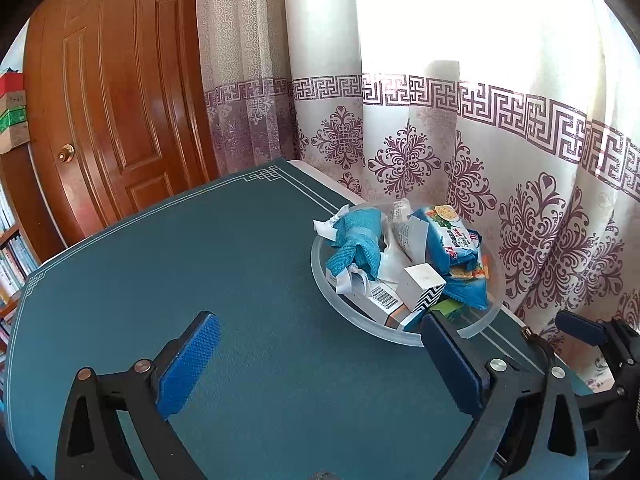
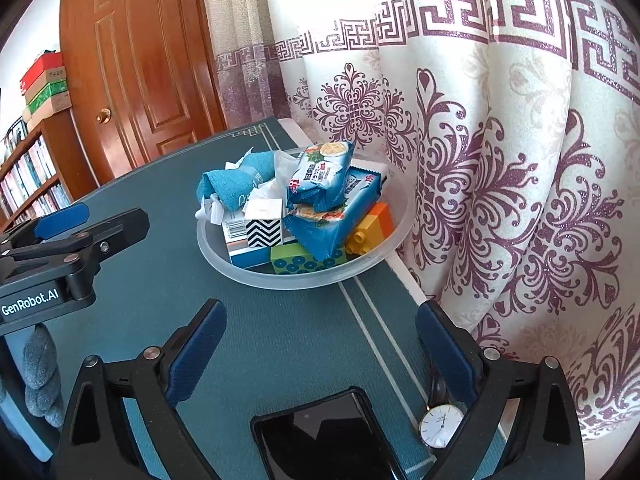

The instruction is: Organize objects

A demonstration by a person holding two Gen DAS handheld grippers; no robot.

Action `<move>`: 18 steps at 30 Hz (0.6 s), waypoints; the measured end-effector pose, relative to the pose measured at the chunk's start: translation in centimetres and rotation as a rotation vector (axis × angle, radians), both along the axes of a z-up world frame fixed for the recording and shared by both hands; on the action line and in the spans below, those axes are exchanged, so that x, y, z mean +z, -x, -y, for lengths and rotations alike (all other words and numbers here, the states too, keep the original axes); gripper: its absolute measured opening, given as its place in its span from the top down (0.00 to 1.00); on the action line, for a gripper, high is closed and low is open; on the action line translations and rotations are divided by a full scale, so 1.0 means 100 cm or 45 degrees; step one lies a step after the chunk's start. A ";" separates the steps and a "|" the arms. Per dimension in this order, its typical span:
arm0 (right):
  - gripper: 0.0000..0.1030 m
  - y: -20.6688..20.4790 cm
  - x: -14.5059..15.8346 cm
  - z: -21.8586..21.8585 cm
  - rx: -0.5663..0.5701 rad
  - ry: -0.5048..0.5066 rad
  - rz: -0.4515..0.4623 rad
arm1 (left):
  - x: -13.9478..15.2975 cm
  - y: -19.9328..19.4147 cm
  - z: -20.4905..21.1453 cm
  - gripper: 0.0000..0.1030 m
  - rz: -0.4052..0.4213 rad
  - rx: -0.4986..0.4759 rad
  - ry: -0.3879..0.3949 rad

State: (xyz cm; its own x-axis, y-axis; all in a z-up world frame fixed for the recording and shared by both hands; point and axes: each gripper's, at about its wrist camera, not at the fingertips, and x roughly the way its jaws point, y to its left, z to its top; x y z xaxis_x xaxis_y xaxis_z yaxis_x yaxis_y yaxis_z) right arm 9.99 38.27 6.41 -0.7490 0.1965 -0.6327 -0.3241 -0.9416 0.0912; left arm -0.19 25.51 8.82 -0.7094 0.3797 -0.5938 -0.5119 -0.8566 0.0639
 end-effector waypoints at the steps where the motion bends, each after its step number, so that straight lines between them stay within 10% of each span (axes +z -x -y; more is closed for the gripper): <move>1: 0.04 0.001 0.001 0.000 0.001 -0.006 0.001 | 0.001 0.000 0.001 0.01 -0.002 0.005 0.002; 18: 0.03 0.010 0.010 0.000 0.036 -0.067 0.042 | 0.008 -0.007 0.002 0.00 0.013 -0.002 0.015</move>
